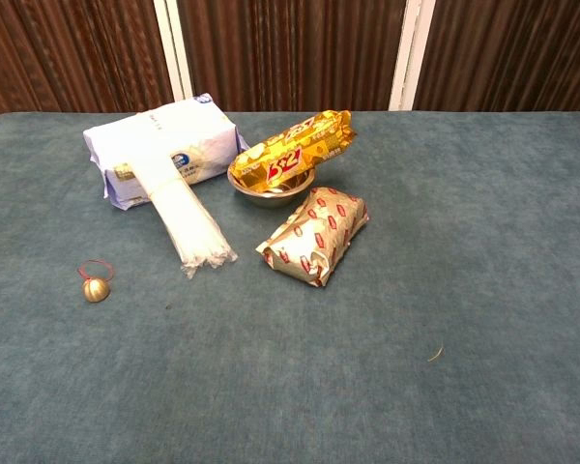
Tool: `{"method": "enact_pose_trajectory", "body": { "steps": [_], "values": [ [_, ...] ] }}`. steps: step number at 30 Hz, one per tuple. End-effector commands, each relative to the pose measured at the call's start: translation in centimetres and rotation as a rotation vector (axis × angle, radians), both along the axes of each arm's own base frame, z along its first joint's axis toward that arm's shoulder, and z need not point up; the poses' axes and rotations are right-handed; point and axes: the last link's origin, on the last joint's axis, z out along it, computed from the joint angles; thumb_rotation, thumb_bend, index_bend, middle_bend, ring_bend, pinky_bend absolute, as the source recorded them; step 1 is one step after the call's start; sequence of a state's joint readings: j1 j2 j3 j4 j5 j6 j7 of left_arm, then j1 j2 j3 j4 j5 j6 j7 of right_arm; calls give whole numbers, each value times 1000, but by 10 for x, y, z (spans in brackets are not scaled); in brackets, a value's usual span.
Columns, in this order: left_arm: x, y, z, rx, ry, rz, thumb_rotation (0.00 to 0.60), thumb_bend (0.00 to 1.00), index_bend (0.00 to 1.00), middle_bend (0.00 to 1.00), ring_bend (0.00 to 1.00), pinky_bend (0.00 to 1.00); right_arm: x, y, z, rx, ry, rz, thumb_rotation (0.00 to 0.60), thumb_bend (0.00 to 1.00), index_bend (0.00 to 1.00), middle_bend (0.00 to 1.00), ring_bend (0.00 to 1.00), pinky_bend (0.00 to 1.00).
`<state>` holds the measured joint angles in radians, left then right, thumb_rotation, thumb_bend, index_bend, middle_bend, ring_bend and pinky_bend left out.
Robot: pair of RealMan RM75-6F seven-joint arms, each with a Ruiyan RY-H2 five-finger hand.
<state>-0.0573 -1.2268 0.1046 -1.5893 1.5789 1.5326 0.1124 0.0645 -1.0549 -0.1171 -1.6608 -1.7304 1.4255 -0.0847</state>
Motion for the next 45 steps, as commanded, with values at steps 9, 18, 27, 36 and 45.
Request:
{"method": "enact_pose_trajectory", "body": {
  "steps": [9,18,27,36,45],
  "values": [
    [27,70,-71,-64,-63,-210,600,417,328,931,925,977,0,-6,-7,32,-4,0,600,212,0,0,0,0],
    [32,111,-116,-95,-7,-216,600,438,423,1000,1000,1000,-1,-7,-8,26,1,-8,600,212,0,0,0,0],
    [35,124,-128,-98,26,-232,600,437,491,1000,1000,1000,-2,-9,-9,41,9,-21,600,212,0,0,0,0],
    [42,125,-136,-112,38,-253,600,436,503,1000,1000,1000,-1,-9,-10,41,12,-21,600,212,0,0,0,0],
    [42,128,-140,-116,64,-245,600,438,517,1000,1000,1000,-1,-9,-9,41,7,-22,600,212,0,0,0,0]
  ]
}}
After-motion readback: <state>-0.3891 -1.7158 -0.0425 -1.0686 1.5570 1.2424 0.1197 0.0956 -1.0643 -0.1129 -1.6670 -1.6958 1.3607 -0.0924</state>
